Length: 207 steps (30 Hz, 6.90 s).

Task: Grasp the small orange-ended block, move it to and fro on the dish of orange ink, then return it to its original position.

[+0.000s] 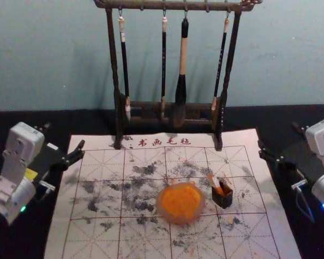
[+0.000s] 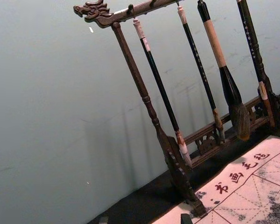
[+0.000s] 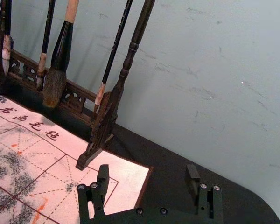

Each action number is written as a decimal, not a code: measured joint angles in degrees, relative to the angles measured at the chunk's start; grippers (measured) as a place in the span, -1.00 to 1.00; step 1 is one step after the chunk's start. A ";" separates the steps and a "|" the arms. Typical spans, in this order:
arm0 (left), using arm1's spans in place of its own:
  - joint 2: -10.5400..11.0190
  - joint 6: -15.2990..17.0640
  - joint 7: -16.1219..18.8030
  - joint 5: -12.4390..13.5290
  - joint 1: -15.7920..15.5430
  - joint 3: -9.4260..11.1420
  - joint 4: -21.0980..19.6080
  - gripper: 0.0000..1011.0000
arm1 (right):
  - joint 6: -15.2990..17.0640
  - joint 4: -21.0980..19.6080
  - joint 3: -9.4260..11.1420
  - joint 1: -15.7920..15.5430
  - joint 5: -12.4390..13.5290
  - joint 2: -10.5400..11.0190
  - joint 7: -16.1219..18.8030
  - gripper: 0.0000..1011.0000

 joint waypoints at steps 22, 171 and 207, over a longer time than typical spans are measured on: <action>0.00 0.00 0.00 0.00 0.00 0.00 0.00 0.98 | 0.00 0.00 0.00 0.00 0.00 0.00 0.00 0.98; 0.00 0.00 0.00 0.00 0.00 0.00 0.00 0.98 | 23.76 -3.93 -2.20 4.73 5.97 -4.23 29.59 -0.21; 0.00 0.00 0.00 0.00 0.00 0.00 0.00 0.98 | 22.81 -5.20 -1.46 3.80 4.79 -3.69 28.55 -0.83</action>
